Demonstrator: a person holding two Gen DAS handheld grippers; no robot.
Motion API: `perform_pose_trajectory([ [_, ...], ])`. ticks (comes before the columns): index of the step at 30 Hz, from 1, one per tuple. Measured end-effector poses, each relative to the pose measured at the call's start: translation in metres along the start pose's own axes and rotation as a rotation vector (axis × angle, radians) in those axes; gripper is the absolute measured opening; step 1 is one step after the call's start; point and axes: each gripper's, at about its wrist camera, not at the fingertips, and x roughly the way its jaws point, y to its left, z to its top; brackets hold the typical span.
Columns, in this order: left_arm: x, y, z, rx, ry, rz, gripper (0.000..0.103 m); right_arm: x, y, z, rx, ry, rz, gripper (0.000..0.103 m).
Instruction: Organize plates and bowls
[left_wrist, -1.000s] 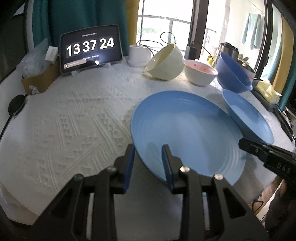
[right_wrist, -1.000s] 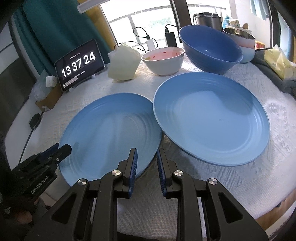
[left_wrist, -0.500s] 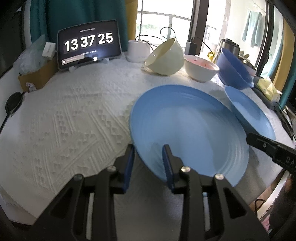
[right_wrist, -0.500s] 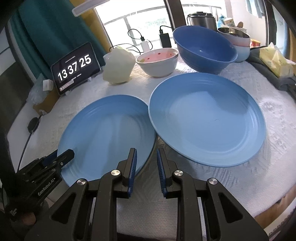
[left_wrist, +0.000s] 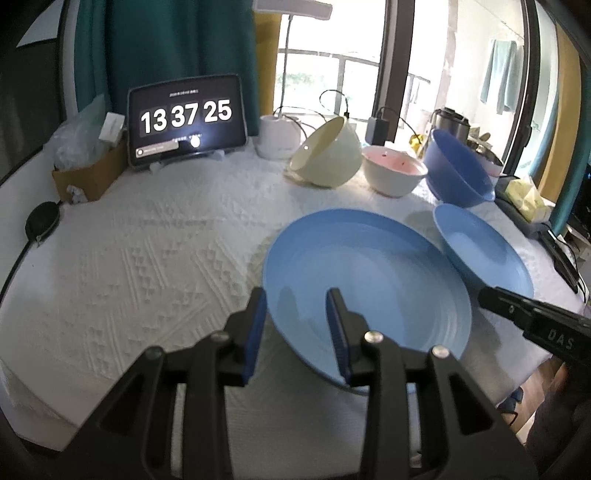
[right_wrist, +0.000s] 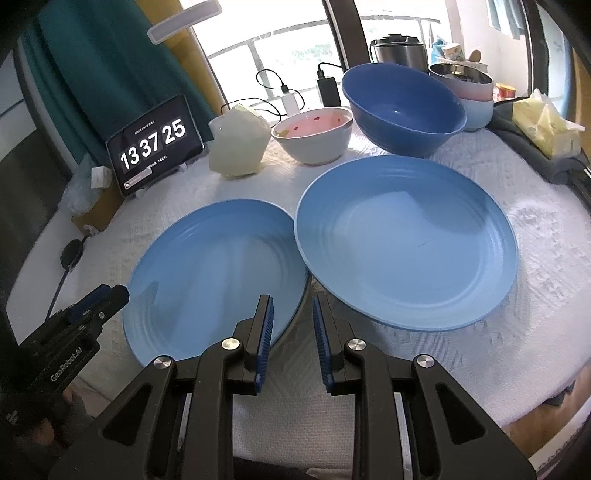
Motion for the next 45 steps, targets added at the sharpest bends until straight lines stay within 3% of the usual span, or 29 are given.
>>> perform_pose_trajectory([
  [16,-0.016,-0.031,0.004,0.045,-0.038,-0.015,0.036,-0.022,-0.020,0.002,0.017,-0.055,0.009,0.024],
  [45,-0.012,-0.111,0.010,0.151,-0.033,-0.040,0.037,-0.041,-0.097,-0.003,0.127,-0.094,0.008,0.024],
])
